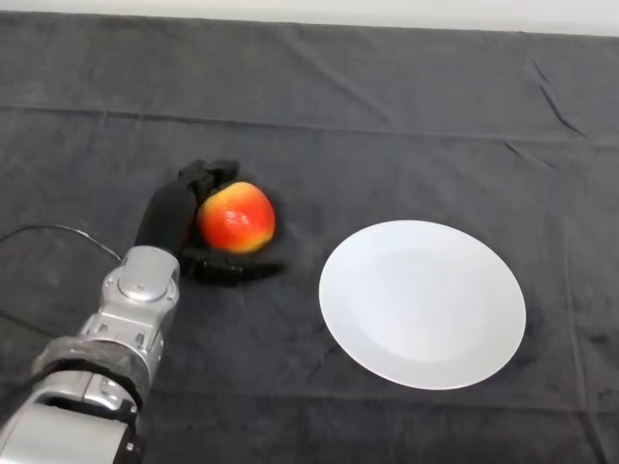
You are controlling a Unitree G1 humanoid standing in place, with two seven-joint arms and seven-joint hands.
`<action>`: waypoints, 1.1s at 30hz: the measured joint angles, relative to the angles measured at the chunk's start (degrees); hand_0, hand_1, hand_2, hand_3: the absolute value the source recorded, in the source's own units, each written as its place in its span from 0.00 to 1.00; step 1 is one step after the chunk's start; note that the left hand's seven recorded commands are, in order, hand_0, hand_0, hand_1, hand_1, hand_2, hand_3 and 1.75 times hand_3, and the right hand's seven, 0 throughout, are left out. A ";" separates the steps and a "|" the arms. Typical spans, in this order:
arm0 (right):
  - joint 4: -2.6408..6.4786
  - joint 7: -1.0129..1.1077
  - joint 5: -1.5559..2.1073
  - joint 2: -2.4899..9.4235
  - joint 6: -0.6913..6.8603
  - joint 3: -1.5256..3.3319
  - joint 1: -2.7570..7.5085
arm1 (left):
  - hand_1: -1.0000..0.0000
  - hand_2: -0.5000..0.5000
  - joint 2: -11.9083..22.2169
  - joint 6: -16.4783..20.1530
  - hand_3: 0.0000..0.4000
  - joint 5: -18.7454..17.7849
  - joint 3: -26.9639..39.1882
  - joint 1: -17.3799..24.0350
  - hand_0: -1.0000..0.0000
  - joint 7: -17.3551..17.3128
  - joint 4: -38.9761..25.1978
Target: Move the apple to the plate
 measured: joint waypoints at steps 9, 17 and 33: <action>0.00 0.00 0.00 -0.01 0.00 -0.01 -0.03 | 0.00 0.50 0.00 0.90 1.00 -0.03 -0.64 -0.55 0.00 0.93 -0.01; -0.01 -0.01 0.01 -0.05 -0.02 -0.01 -0.13 | 0.00 0.50 -0.08 1.55 1.00 0.20 -1.04 -2.53 0.00 2.17 -0.02; -0.14 -0.02 0.00 -0.29 -0.44 -0.03 -0.35 | 0.00 0.50 -4.68 -2.55 1.00 2.44 -9.12 -4.36 0.00 5.50 -2.81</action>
